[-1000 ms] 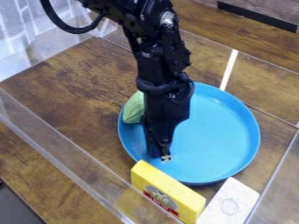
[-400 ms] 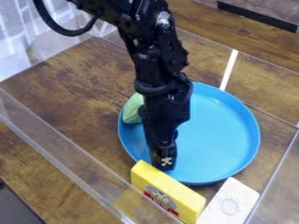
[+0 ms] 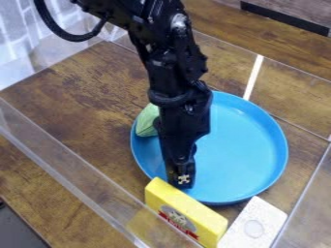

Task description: Put the yellow block in the blue tray

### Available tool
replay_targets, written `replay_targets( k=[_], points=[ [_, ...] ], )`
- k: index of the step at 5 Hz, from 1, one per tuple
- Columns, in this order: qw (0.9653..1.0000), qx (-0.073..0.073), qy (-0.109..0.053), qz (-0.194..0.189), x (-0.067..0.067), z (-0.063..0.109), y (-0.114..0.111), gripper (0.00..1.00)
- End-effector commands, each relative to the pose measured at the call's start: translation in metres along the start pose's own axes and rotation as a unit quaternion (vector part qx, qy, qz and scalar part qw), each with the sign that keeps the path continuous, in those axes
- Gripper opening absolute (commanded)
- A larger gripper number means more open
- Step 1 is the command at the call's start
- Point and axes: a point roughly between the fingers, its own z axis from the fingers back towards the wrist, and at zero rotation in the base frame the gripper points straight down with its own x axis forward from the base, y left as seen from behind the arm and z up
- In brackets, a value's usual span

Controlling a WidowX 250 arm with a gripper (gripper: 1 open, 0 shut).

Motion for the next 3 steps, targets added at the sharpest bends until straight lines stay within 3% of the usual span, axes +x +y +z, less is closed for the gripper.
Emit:
replay_targets(
  k=[1,3],
  points=[
    [0.9998,0.0,-0.007,-0.018,0.0012,-0.0005,-0.0016,1.0],
    [0.9993,-0.001,-0.014,-0.035,0.0036,-0.0016,-0.0035,1.0]
  ],
)
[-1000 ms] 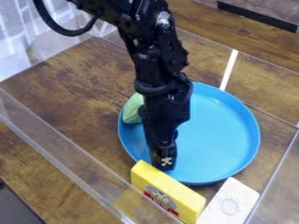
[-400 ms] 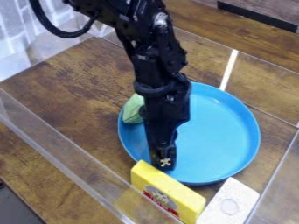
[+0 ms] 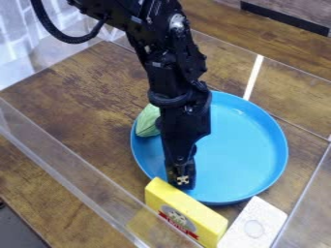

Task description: Put the yellow block in the blue tray

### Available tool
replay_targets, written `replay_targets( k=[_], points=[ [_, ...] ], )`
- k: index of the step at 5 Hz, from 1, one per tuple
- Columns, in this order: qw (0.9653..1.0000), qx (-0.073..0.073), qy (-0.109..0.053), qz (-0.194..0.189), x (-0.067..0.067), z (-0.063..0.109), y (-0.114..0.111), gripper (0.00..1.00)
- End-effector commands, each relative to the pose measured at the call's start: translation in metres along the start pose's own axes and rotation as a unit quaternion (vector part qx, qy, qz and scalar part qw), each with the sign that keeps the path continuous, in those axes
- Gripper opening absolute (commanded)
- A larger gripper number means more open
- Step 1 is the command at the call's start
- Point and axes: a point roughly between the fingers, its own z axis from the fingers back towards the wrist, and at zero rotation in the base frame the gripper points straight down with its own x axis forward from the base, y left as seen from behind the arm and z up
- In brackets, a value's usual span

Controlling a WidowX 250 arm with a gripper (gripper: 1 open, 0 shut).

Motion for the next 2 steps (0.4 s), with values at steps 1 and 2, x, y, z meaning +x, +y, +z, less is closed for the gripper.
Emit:
replay_targets(
  k=[1,2],
  points=[
    [0.9997,-0.001,-0.007,-0.022,0.0025,-0.0005,-0.0027,1.0],
    [0.9995,-0.002,-0.012,-0.028,0.0037,-0.0005,-0.0036,1.0]
  ],
)
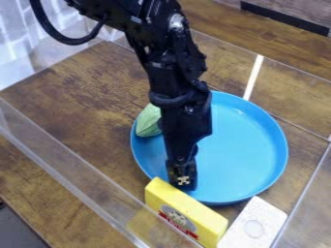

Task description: Put the yellow block in the blue tray

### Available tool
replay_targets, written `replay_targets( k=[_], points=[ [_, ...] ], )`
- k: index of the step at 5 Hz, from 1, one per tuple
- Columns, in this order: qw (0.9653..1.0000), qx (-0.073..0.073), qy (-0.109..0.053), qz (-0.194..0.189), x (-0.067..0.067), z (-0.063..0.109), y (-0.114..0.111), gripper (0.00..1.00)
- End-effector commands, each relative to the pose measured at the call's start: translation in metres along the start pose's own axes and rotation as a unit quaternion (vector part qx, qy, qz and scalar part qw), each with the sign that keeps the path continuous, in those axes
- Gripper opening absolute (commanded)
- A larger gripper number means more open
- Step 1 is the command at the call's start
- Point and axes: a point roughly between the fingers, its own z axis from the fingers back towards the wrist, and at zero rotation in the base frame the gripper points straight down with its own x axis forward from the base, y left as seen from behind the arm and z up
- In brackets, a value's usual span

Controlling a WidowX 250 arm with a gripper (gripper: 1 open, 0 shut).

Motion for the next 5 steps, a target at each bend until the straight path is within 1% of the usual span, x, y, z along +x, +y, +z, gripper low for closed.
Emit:
replay_targets(
  k=[1,5],
  points=[
    [0.9998,-0.003,-0.007,-0.02,0.0026,-0.0009,-0.0045,1.0],
    [0.9992,-0.011,-0.019,-0.032,0.0046,-0.0023,-0.0106,1.0]
  ],
)
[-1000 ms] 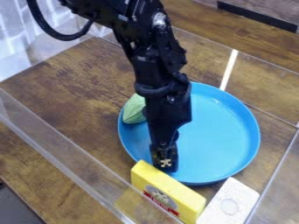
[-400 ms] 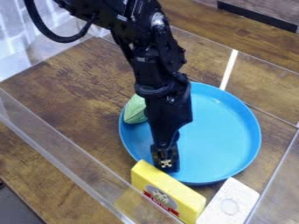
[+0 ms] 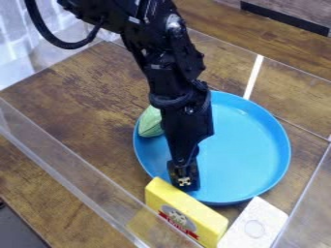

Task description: Put the yellow block in the blue tray

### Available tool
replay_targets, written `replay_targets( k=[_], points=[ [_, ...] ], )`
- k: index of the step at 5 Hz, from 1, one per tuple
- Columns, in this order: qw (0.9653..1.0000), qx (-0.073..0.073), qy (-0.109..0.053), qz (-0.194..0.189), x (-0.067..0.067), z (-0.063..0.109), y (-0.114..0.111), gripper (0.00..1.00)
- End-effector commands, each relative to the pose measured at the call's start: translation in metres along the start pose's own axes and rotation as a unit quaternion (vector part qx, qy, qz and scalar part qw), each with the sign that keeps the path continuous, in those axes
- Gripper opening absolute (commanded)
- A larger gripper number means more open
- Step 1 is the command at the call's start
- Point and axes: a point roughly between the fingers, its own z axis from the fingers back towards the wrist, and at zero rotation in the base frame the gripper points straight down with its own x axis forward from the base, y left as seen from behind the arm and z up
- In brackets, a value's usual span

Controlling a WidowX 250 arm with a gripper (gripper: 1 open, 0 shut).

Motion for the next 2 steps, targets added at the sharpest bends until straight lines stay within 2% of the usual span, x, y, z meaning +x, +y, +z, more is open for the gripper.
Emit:
replay_targets(
  k=[1,2],
  points=[
    [0.9998,-0.01,-0.001,-0.019,0.0003,-0.0028,-0.0083,1.0],
    [0.9997,-0.013,-0.003,-0.02,0.0003,-0.0035,-0.0098,1.0]
  ],
)
